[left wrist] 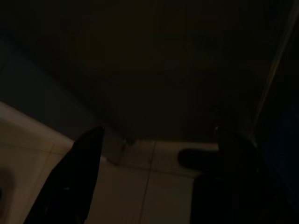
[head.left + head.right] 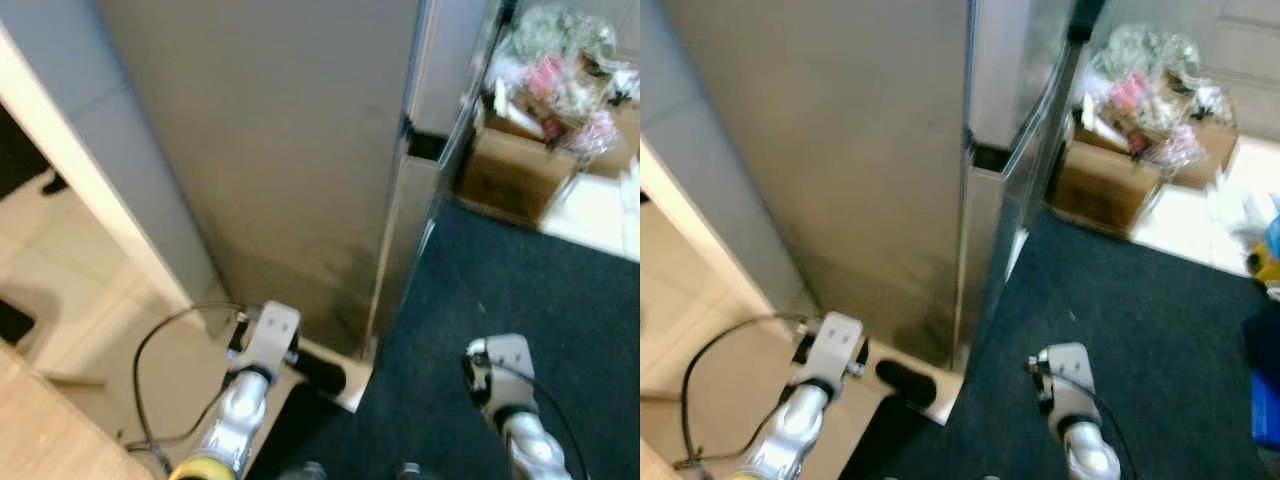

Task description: Restocking fridge

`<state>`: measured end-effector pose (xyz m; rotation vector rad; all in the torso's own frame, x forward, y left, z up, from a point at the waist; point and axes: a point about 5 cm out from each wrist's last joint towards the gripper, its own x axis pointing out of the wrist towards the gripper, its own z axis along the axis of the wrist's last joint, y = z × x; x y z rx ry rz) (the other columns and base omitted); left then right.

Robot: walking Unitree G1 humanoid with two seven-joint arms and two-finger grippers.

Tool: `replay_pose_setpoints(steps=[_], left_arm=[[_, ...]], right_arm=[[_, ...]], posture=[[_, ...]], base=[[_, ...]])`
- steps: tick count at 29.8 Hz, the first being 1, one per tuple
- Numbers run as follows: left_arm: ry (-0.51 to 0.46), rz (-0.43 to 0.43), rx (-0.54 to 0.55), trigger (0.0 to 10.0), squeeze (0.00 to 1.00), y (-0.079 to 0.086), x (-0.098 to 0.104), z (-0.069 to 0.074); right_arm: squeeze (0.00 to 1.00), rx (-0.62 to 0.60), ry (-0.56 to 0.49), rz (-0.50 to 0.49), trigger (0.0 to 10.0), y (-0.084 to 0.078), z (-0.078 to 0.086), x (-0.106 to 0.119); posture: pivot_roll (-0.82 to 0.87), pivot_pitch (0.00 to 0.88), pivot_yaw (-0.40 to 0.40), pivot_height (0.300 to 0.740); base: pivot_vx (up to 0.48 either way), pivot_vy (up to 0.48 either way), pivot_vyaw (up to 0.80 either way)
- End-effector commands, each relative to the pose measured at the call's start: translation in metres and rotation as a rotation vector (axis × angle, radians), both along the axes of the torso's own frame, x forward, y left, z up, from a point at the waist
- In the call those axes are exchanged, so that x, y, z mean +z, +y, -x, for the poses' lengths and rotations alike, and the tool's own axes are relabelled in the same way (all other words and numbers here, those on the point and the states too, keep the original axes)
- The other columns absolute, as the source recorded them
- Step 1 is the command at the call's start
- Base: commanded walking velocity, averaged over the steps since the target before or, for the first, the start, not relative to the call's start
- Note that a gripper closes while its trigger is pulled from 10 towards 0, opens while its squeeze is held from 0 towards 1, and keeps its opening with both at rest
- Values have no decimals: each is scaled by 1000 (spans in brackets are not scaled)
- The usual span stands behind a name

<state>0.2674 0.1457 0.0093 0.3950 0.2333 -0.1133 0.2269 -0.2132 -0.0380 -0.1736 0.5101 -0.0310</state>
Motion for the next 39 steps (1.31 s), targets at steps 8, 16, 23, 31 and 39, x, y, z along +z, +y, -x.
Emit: replay_pose_setpoints(steps=[8, 16, 23, 31, 39], left_arm=[[-63, 71, -60, 10000, 0, -20, 16, -10], [-121, 93, -140, 10000, 0, -38, 33, -19], [-187, 168, -183, 10000, 0, -57, 57, -33], [-321, 257, -289, 10000, 0, -69, 97, -33], [-510, 269, -321, 10000, 0, -100, 151, -46]], right_arm=[[0, -91, 7, -27, 10000, -9, 4, -2], [0, -301, 51, -69, 10000, -30, 20, -9], [0, -521, 101, -31, 10000, -61, 62, -21], [0, -510, 172, -9, 10000, -60, 84, -31], [0, -446, 164, -1, 10000, -50, 76, -31]], posture=[[-42, 92, -59, 740], [-42, 89, -67, 740], [-72, 103, -69, 740], [-77, 118, -66, 740], [-82, 122, -60, 740]], base=[[0, 0, 80], [0, 0, 0], [0, 0, 0], [0, 0, 0], [0, 0, 0]])
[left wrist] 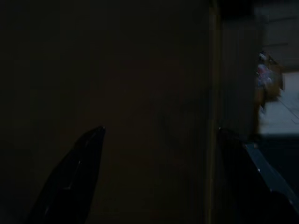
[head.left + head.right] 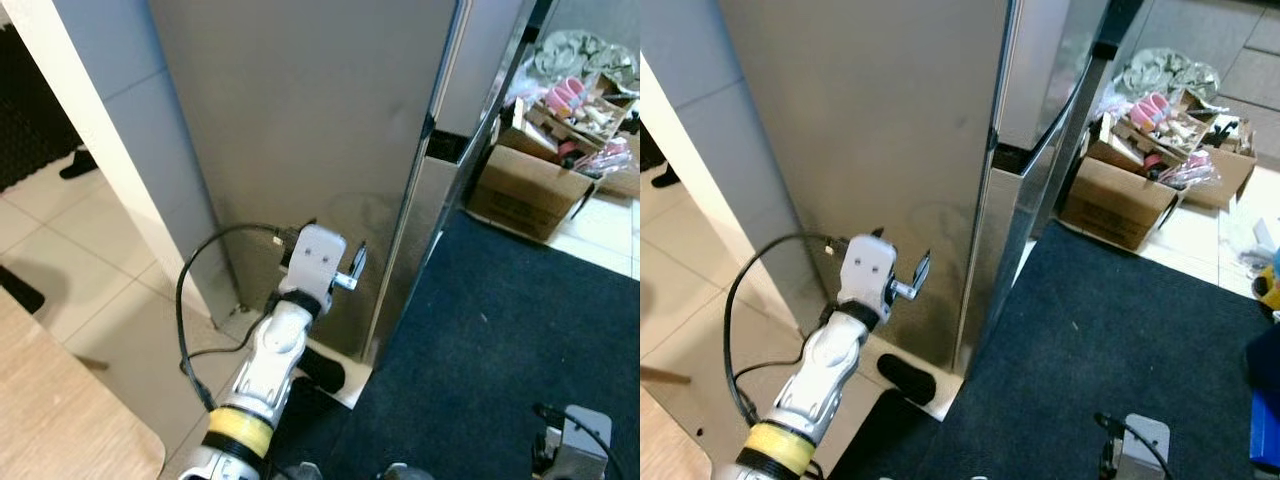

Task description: Restocking fridge

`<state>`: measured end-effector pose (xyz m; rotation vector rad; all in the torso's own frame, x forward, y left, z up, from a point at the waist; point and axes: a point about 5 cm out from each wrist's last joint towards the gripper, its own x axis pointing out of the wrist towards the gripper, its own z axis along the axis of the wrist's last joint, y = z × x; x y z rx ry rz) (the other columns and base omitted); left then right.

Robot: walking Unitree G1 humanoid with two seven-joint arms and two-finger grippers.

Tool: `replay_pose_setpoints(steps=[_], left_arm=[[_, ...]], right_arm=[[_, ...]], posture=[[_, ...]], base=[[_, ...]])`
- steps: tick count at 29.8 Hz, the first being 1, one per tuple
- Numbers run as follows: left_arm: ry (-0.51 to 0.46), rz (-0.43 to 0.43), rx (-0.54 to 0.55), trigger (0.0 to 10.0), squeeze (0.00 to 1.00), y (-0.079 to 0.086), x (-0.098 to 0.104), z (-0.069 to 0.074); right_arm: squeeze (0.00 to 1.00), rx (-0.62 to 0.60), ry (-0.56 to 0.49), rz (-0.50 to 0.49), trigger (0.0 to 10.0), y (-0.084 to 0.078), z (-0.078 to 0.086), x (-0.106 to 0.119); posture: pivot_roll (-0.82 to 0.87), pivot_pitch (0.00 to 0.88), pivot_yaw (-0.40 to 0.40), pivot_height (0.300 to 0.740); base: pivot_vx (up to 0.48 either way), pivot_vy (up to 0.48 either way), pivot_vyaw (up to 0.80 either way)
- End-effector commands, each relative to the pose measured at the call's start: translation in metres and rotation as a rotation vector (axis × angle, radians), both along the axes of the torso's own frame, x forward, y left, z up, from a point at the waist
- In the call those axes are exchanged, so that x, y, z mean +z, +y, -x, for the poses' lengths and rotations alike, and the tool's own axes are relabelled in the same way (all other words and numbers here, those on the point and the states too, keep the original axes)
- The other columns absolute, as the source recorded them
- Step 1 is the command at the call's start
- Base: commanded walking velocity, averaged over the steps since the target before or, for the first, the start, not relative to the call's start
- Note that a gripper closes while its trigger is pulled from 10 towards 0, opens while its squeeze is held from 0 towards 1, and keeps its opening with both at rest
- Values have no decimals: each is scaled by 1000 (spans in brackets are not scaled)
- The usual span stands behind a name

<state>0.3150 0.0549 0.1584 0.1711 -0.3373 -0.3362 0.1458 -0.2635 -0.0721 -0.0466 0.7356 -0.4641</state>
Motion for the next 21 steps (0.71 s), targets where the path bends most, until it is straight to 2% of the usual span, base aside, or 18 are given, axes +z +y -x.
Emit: replay_pose_setpoints(steps=[1, 3, 4, 5, 6, 13, 14, 16, 21], left_arm=[[-26, -14, -13, 10000, 0, -13, 5, 0], [-26, -14, -13, 10000, 0, -13, 5, 0], [-42, -28, -63, 10000, 0, -29, 11, -1], [-42, -28, -63, 10000, 0, -29, 11, -1], [-8, -4, -111, 10000, 0, -41, 11, 1], [4, -4, -137, 10000, 0, -52, 11, 5], [-2, -5, -152, 10000, 0, -63, 13, 7], [-14, -5, -170, 10000, 0, -71, 14, 9], [-27, 2, -212, 10000, 0, -82, 20, 12]], right_arm=[[0, 22, -33, 15, 10000, 1, -7, 4], [0, 22, -33, 15, 10000, 1, -7, 4], [0, 34, -60, 16, 10000, 4, -16, 7], [0, 34, -60, 16, 10000, 4, -16, 7], [0, 57, -88, 20, 10000, 6, -24, 11], [0, 76, -98, 25, 10000, 7, -28, 13], [0, 81, -101, 32, 10000, 5, -28, 14], [0, 88, -102, 39, 10000, 4, -28, 15], [0, 102, -102, 51, 10000, 1, -26, 16]], posture=[[-82, 122, -60, 740], [-82, 122, -60, 740], [-100, 118, -52, 740], [-100, 118, -52, 740], [-103, 116, -54, 740], [-111, 116, -57, 740], [-125, 122, -65, 740], [-126, 123, -67, 740], [-131, 139, -80, 740]], base=[[0, 0, 0], [0, 0, 0], [0, 0, 0], [0, 0, 0], [0, 0, 0], [0, 0, 0], [0, 0, 0], [0, 0, 0], [0, 0, 0]])
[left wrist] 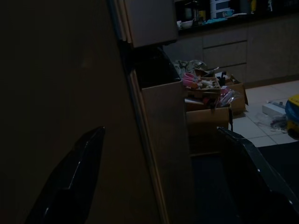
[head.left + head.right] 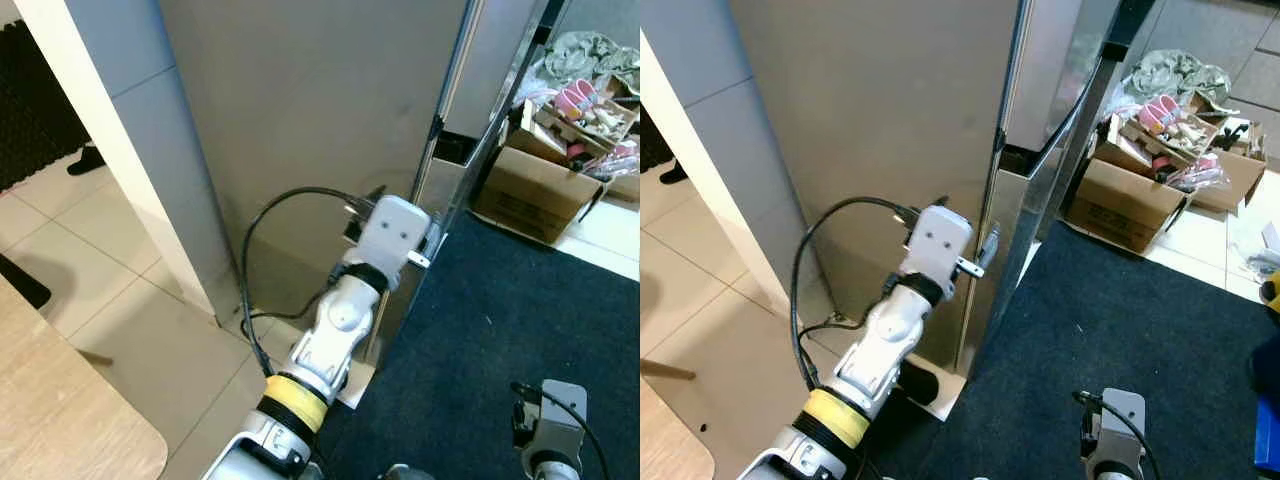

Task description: Restocking fridge

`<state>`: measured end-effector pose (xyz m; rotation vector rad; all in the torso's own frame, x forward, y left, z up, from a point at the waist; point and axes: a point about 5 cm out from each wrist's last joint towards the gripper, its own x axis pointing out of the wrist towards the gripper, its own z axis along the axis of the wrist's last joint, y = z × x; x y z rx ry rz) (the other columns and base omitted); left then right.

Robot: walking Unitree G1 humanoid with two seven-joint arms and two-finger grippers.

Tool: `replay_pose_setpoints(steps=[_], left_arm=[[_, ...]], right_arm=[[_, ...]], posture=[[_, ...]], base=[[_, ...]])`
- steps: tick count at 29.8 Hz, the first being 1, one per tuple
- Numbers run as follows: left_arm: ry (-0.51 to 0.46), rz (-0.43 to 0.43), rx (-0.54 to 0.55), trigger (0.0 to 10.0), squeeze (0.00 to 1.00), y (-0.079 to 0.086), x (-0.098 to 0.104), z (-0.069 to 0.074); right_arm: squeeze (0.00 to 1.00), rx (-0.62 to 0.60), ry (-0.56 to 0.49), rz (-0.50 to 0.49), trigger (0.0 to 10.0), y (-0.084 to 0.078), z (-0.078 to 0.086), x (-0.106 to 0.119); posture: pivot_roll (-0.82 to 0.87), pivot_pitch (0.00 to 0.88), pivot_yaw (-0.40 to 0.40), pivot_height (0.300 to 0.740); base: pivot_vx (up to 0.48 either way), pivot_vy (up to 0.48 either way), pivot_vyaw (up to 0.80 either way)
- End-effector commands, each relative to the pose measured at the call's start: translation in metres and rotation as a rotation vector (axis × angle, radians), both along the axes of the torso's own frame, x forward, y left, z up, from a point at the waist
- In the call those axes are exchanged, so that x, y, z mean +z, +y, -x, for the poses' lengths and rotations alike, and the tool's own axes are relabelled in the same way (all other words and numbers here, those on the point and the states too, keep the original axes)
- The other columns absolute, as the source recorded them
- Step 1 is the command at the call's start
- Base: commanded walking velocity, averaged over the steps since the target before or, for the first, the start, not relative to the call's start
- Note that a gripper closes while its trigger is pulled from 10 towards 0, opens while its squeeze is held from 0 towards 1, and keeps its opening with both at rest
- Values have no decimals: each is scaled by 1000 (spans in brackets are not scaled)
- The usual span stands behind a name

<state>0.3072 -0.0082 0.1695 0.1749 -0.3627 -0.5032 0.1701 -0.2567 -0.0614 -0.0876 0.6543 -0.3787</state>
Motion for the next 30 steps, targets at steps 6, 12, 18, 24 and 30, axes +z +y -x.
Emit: replay_pose_setpoints(steps=[6, 12, 18, 24, 30], left_arm=[[32, 19, -103, 10000, 0, -37, 3, 10], [25, 15, -110, 10000, 0, -52, 7, 10], [-73, 28, -74, 10000, 0, -50, 28, 6], [-22, -10, 22, 0, 0, -37, 19, -10], [9, 15, 38, 0, 0, -33, 18, -18]], right_arm=[[0, 16, -38, 42, 10000, -12, -3, 9], [0, 25, -58, 54, 10000, -17, -7, 13], [0, 43, -86, 56, 10000, -15, -13, 17], [0, 65, -86, 55, 10000, -10, -13, 16], [0, 62, -85, 56, 10000, -11, -12, 16]], posture=[[-137, 177, -113, 740], [-144, 206, -120, 740], [-150, 222, -129, 740], [-151, 217, -122, 740], [-159, 213, -120, 740]], base=[[0, 0, 0], [0, 0, 0], [0, 0, 0], [0, 0, 0], [0, 0, 0]])
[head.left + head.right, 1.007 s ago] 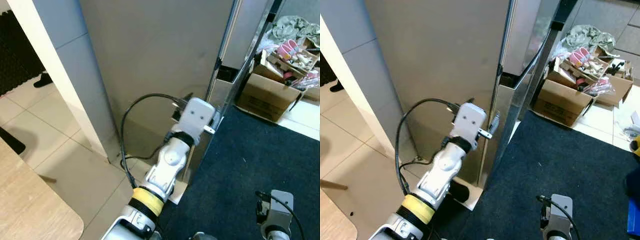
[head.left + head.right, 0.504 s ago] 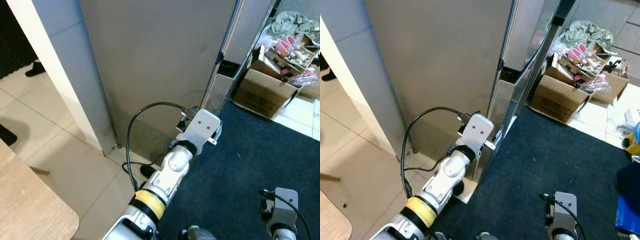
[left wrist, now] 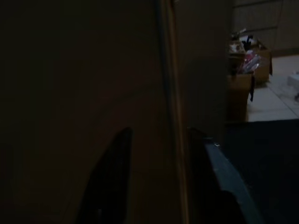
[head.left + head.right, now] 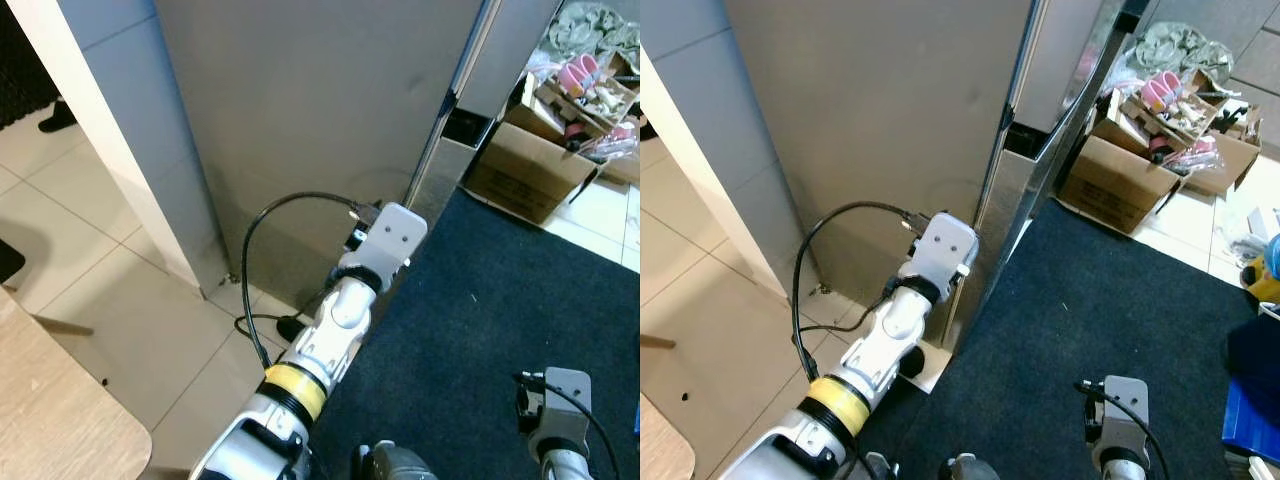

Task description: Restocking fridge

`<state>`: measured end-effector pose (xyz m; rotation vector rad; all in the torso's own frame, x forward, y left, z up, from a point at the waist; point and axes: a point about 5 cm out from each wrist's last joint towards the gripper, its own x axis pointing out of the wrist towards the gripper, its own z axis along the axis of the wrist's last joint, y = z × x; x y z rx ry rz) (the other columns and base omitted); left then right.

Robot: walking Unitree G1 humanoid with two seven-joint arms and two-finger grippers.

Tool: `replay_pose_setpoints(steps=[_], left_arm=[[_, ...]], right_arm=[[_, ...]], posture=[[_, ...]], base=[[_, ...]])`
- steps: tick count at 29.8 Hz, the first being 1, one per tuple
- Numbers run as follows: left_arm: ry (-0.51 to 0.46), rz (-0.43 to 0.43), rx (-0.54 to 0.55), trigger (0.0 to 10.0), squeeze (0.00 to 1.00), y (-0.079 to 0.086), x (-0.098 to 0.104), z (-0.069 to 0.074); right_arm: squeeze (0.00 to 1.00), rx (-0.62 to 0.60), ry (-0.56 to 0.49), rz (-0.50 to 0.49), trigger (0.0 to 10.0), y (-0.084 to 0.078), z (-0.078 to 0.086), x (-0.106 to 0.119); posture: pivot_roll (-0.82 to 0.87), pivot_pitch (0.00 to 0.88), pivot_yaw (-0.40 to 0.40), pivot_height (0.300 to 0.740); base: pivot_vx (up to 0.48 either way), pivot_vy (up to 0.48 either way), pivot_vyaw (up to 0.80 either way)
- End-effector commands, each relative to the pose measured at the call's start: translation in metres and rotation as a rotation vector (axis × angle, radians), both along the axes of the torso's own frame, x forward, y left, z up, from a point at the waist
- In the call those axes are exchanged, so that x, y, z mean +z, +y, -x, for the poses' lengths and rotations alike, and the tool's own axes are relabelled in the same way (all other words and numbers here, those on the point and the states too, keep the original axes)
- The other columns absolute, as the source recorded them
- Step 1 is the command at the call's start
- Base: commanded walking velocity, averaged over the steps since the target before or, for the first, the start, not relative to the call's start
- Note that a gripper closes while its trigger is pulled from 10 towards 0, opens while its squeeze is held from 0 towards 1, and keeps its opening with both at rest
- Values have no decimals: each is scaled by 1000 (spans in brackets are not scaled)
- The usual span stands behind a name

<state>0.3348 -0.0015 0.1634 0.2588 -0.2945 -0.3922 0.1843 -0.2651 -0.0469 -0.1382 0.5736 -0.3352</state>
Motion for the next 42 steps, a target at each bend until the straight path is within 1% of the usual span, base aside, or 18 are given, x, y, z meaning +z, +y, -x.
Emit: replay_pose_setpoints(steps=[1, 6, 7, 8, 11, 12, 13, 14, 15, 21, 27, 36, 42], left_arm=[[-24, 97, -94, 0, 0, -40, 25, 8], [13, 114, -149, 0, 0, -51, 28, 6], [26, 106, -172, 0, 0, -57, 28, 6], [26, 106, -172, 0, 0, -57, 28, 6], [34, 81, -197, 0, 0, -65, 30, 5], [34, 81, -197, 0, 0, -65, 30, 5], [34, 80, -199, 3882, 0, -67, 32, 4], [34, 80, -199, 3882, 0, -67, 32, 4], [34, 81, -200, 10000, 0, -67, 33, 3], [26, 78, -248, 10000, 0, -74, 37, 5], [28, 77, -265, 10000, 0, -80, 37, 7], [41, 88, -255, 10000, 0, -88, 39, 8], [43, 65, -245, 10000, 0, -94, 41, 8]], right_arm=[[0, -1, -17, 11, 10000, -3, 2, 2], [0, -8, -24, 19, 10000, -6, 2, 4], [0, -11, -26, 21, 10000, -7, 1, 5], [0, -11, -26, 21, 10000, -7, 1, 5], [0, -16, -31, 27, 10000, -9, 2, 6], [0, -16, -31, 27, 10000, -9, 2, 6], [0, -16, -33, 29, 10000, -9, 2, 6], [0, -16, -33, 29, 10000, -9, 2, 6], [0, -16, -34, 30, 10000, -9, 3, 6], [0, -13, -46, 37, 10000, -9, 0, 9], [0, -15, -53, 42, 10000, -12, -1, 11], [0, -24, -54, 57, 10000, -17, 5, 12], [0, -26, -53, 61, 10000, -18, 8, 12]], posture=[[-161, 213, -120, 740], [-170, 216, -117, 740], [-178, 226, -115, 740], [-178, 226, -115, 740], [-188, 240, -115, 740], [-188, 240, -115, 740], [-196, 253, -112, 740], [-196, 253, -112, 740], [-203, 260, -111, 740], [-221, 285, -106, 740], [-233, 295, -110, 740], [-265, 295, -115, 740], [-273, 296, -113, 740]], base=[[0, 0, 0], [0, 0, 0], [0, 0, 0], [0, 0, 0], [0, 0, 0], [0, 0, 0], [0, 0, 0], [0, 0, 0], [0, 0, 0], [0, 0, 0], [0, 0, 0], [0, 0, 0], [0, 0, 0]])
